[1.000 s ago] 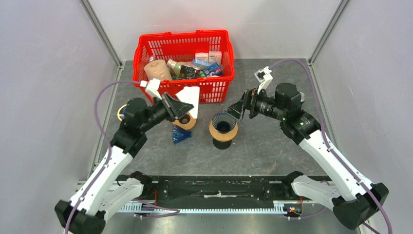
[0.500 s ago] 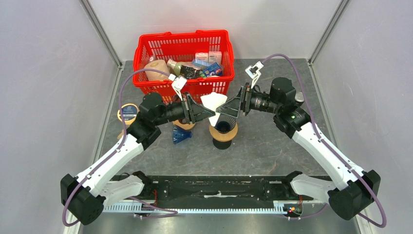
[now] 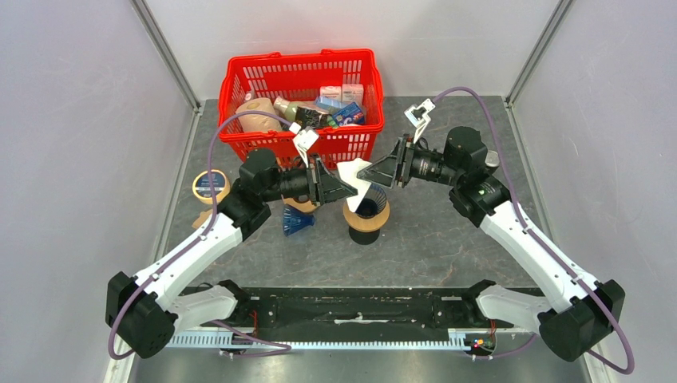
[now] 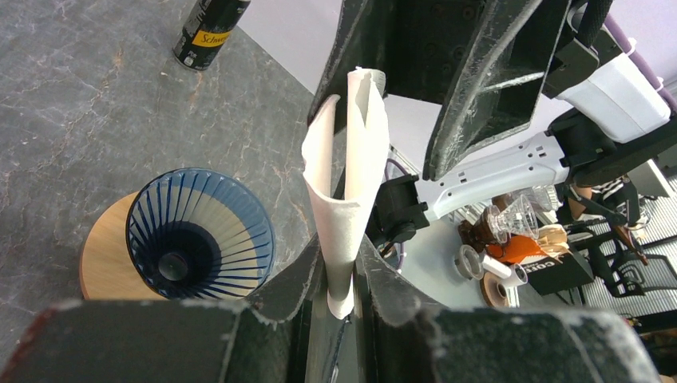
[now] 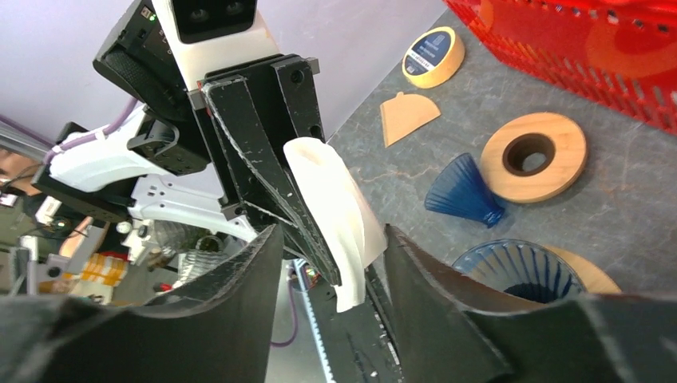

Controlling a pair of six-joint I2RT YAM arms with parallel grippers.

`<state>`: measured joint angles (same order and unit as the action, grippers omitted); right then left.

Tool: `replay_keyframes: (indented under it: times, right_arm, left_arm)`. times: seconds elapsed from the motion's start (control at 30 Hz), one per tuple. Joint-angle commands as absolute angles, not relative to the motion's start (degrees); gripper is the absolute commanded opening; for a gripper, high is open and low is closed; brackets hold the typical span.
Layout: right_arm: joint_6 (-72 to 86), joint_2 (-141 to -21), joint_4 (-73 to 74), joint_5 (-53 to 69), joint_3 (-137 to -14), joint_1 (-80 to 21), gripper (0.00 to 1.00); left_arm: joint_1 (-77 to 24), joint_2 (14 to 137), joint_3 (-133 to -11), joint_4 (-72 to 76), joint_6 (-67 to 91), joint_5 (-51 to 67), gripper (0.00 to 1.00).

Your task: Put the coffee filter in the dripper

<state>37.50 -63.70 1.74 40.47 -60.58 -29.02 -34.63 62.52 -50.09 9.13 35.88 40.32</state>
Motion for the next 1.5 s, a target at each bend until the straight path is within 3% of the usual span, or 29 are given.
replay_keyframes:
  times: [0.0,0.1,0.23,0.5,0.6,0.8,1.0,1.2,1.47]
  right_arm:
    - [37.3,-64.6,-0.2,42.8,-63.3,-28.9,0.47]
    - [37.2,-64.6,-0.4,43.4,-63.2,-28.9,0.29]
    - [37.6,-64.3,-1.3,44.1,-63.1,-28.9,0.17]
    - [38.9,-61.5,-6.0,37.6,-61.6,-28.9,0.07]
    - [39.6,-60.1,-6.3,31.7,-61.3,-28.9,0.07]
    - [41.5,-58.8,15.1,10.7,-68.5,-28.9,0.08]
    - [44.1,-60.6,26.9,4.8,-73.8,-28.9,0.06]
    - [46.6,-62.1,27.8,5.5,-74.3,-28.9,0.07]
    - [48.6,-63.7,29.1,8.1,-75.3,-28.9,0.07]
  left_arm:
    - [-35.0,63.3,-53.1,10.7,32.9,43.3,0.23]
    - [-35.0,63.6,-53.4,10.6,32.8,43.6,0.23]
    - [-35.0,63.6,-53.7,10.5,32.9,43.6,0.24]
    - [-35.0,61.7,-53.2,10.3,35.6,40.3,0.57]
    - [-35.0,60.2,-52.8,8.8,37.3,36.2,0.73]
    - [-38.7,55.0,-55.5,-4.6,27.5,9.7,0.83]
    - [-50.3,59.3,-63.1,-10.0,8.1,-4.3,0.84]
    - [-59.5,68.4,-67.6,-10.3,-3.7,-13.6,0.84]
    - [-60.8,70.5,-66.1,-4.7,-4.0,-17.2,0.87]
